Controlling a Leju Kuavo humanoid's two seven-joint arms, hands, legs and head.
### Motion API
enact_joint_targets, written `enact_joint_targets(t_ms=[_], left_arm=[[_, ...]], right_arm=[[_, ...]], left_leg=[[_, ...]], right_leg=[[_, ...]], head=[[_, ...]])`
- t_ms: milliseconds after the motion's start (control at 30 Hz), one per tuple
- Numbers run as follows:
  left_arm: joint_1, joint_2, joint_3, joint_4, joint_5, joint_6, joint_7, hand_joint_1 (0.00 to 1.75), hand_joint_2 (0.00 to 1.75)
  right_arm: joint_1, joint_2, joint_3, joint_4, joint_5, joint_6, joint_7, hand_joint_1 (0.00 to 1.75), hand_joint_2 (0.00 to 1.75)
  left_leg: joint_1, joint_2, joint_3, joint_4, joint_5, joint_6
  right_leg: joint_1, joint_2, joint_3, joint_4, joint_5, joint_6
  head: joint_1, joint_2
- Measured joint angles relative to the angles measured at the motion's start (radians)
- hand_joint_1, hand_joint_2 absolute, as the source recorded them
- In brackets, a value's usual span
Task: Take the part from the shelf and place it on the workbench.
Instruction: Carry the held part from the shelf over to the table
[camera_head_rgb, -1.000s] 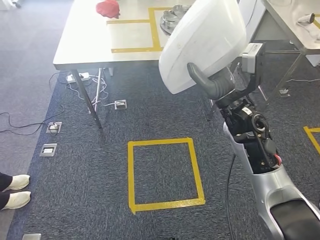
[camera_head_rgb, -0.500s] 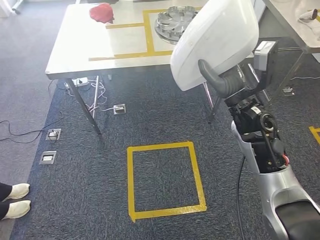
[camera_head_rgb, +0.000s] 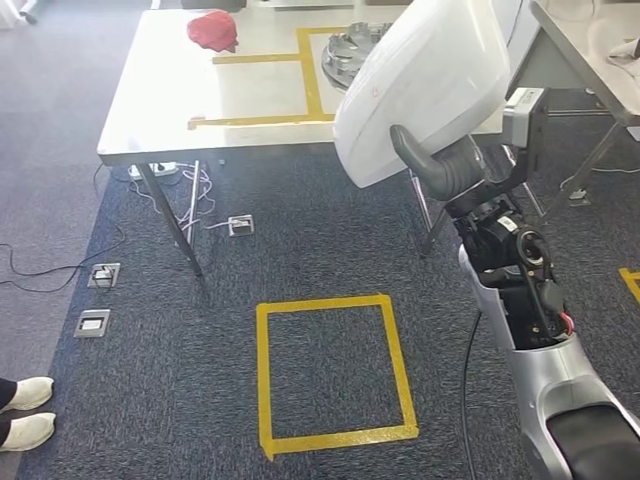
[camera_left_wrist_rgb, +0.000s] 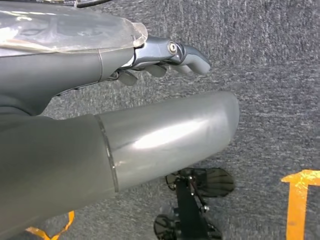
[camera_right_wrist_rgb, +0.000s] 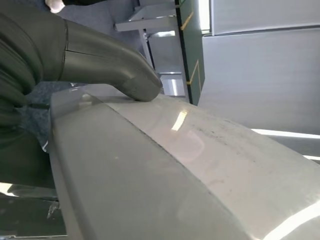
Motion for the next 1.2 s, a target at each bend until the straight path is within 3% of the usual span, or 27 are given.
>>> enact_joint_targets(t_ms=[33,67,133,200,300,367,400,500,533,567,600,667,700,767,867,900,967,1000,1033,1067,1100,1167,1200], left_arm=[[0.001,0.000,0.000,0.000,0.000,-0.001,0.000,0.00,0.00],[0.002,0.000,0.000,0.000,0.000,-0.001,0.000,0.00,0.00],[0.003,0.000,0.000,0.000,0.000,-0.001,-0.001,0.00,0.00],[0.002,0.000,0.000,0.000,0.000,-0.001,-0.001,0.00,0.00],[0.003,0.000,0.000,0.000,0.000,-0.002,-0.002,0.00,0.00],[0.002,0.000,0.000,0.000,0.000,-0.002,-0.002,0.00,0.00],[0.000,0.000,0.000,0.000,0.000,-0.002,-0.002,0.00,0.00],[0.001,0.001,0.000,0.000,0.000,-0.002,-0.002,0.00,0.00],[0.002,0.001,0.000,0.000,0.000,-0.002,-0.002,0.00,0.00],[0.003,0.001,0.000,0.000,0.000,-0.002,-0.002,0.00,0.00],[0.003,0.001,0.000,0.000,-0.001,-0.002,-0.002,0.00,0.00],[0.003,0.003,0.000,0.000,-0.003,-0.002,-0.002,0.00,0.00],[0.002,0.005,0.000,0.000,-0.003,-0.003,-0.002,0.00,0.00],[0.002,0.008,0.000,0.000,-0.004,-0.003,-0.002,0.00,0.00],[0.002,0.008,0.000,0.000,-0.005,-0.004,-0.002,0.00,0.00],[0.001,0.008,0.000,0.000,-0.006,-0.005,-0.003,0.00,0.00],[0.000,0.006,0.000,0.000,-0.006,-0.005,-0.002,0.00,0.00],[0.001,0.005,0.000,0.000,-0.006,-0.005,-0.002,0.00,0.00],[0.002,0.005,0.000,0.000,-0.006,-0.005,-0.002,0.00,0.00],[0.003,0.004,0.000,0.000,-0.006,-0.005,-0.002,0.00,0.00],[0.003,0.004,0.000,0.000,-0.005,-0.005,-0.002,0.00,0.00],[0.003,0.004,0.000,0.000,-0.003,-0.005,-0.002,0.00,0.00],[0.003,0.004,0.000,0.000,-0.002,-0.004,-0.002,0.00,0.00]], right_arm=[[0.000,0.000,0.000,0.000,0.001,0.000,0.000,1.75,1.75],[0.000,0.000,0.000,0.000,0.001,0.000,0.000,1.75,1.75],[-0.002,0.000,0.000,0.000,0.002,0.000,0.000,1.75,1.75],[-0.005,0.000,0.000,0.001,0.002,0.000,0.001,1.75,1.75],[-0.006,0.000,0.000,0.001,0.002,-0.001,0.002,1.75,1.75],[-0.009,0.000,-0.001,-0.001,0.002,-0.003,0.000,1.75,1.75],[-0.012,0.000,0.000,-0.002,0.002,-0.002,-0.001,1.75,1.75],[-0.013,0.000,0.000,-0.004,0.002,-0.002,0.000,1.75,1.75],[-0.012,0.000,0.000,-0.004,0.002,-0.002,0.001,1.75,1.75],[-0.011,0.000,0.000,-0.004,0.002,-0.002,0.001,1.75,1.75],[-0.011,0.000,0.000,-0.004,0.002,-0.002,0.001,1.75,1.75],[-0.010,0.000,0.000,-0.004,0.002,-0.005,0.001,1.75,1.75],[-0.010,0.000,0.000,-0.004,0.002,-0.006,0.001,1.75,1.75],[-0.007,0.000,0.000,-0.004,0.002,-0.007,0.003,1.75,1.75],[-0.008,0.000,-0.001,-0.006,0.002,-0.005,0.004,1.75,1.75],[-0.010,-0.001,-0.002,-0.007,0.002,-0.004,0.003,1.75,1.75],[-0.012,-0.001,-0.003,-0.006,0.002,0.000,0.003,1.75,1.75],[-0.010,-0.001,-0.003,-0.005,0.002,0.002,0.003,1.75,1.75],[-0.008,-0.001,-0.003,-0.003,0.002,0.003,0.003,1.75,1.75],[-0.007,-0.001,-0.002,-0.002,0.002,0.004,0.003,1.75,1.75],[-0.007,-0.001,-0.002,-0.001,0.002,0.004,0.002,1.75,1.75],[-0.012,-0.001,-0.002,0.001,0.002,0.005,0.001,1.75,1.75],[-0.016,-0.001,-0.001,0.002,0.002,0.006,0.000,1.75,1.75]], left_leg=[[0.000,-0.001,0.009,0.000,-0.007,-0.001],[0.001,-0.002,0.019,0.000,-0.014,-0.003],[0.003,-0.004,0.043,-0.001,-0.031,-0.009],[0.002,-0.005,0.055,0.000,-0.043,-0.019],[-0.001,-0.003,0.058,0.003,-0.050,-0.037],[0.000,-0.001,0.048,0.039,-0.061,-0.046],[0.000,0.000,0.022,0.088,-0.076,-0.050],[0.001,0.001,-0.113,0.288,-0.140,-0.057],[0.000,0.001,-0.143,0.314,-0.141,-0.055],[0.000,0.001,-0.151,0.297,-0.118,-0.051],[-0.003,0.001,-0.139,0.243,-0.075,-0.044],[-0.012,0.002,-0.088,0.090,0.016,-0.025],[-0.016,0.003,-0.068,0.036,0.036,-0.018],[-0.021,0.004,-0.055,0.003,0.039,-0.012],[-0.013,0.003,-0.037,-0.011,0.045,-0.005],[-0.009,0.003,-0.029,-0.016,0.044,-0.002],[-0.007,0.004,-0.018,-0.018,0.035,0.003],[-0.006,0.003,-0.012,-0.017,0.029,0.003],[-0.006,0.002,-0.006,-0.017,0.023,0.002],[-0.004,0.001,0.003,-0.017,0.017,0.000],[-0.002,0.000,0.012,-0.016,0.009,-0.004],[0.000,-0.003,0.031,-0.012,-0.007,-0.014],[0.000,-0.004,0.034,-0.009,-0.014,-0.020]], right_leg=[[-0.001,0.000,-0.021,0.018,0.006,0.001],[-0.002,0.000,-0.022,-0.007,0.035,0.002],[-0.003,0.000,0.020,-0.144,0.137,0.000],[0.002,-0.001,0.056,-0.259,0.185,-0.007],[0.005,-0.003,0.075,-0.294,0.187,-0.029],[0.002,-0.004,0.091,-0.301,0.188,-0.040],[0.000,-0.004,0.099,-0.304,0.186,-0.045],[0.004,-0.004,0.108,-0.305,0.174,-0.057],[0.006,-0.003,0.113,-0.305,0.169,-0.059],[0.008,-0.001,0.119,-0.305,0.164,-0.060],[0.011,0.000,0.127,-0.305,0.158,-0.060],[0.015,0.000,0.143,-0.305,0.144,-0.057],[0.017,0.001,0.146,-0.304,0.138,-0.055],[0.019,0.003,0.149,-0.304,0.128,-0.045],[0.021,0.003,0.146,-0.286,0.104,-0.028],[0.019,0.002,0.129,-0.247,0.083,-0.022],[0.011,0.002,0.056,-0.108,0.027,-0.012],[0.006,0.002,0.014,-0.037,0.008,-0.007],[0.002,0.002,-0.016,0.005,0.007,-0.003],[-0.003,0.001,-0.028,0.007,0.027,0.001],[-0.007,0.001,-0.018,-0.034,0.067,0.004],[-0.012,0.001,0.035,-0.177,0.158,0.011],[-0.013,0.001,0.062,-0.238,0.181,0.009]], head=[[0.004,0.000],[0.008,0.000],[0.018,0.000],[0.023,0.000],[0.024,0.000],[0.017,0.000],[0.012,0.000],[-0.007,0.000],[-0.010,0.000],[-0.014,0.000],[-0.017,0.000],[-0.023,0.000],[-0.025,0.000],[-0.026,0.000],[-0.024,0.000],[-0.020,0.000],[-0.009,0.000],[-0.004,0.000],[0.000,0.000],[0.003,0.000],[0.007,0.000],[0.014,0.000],[0.017,0.000]])
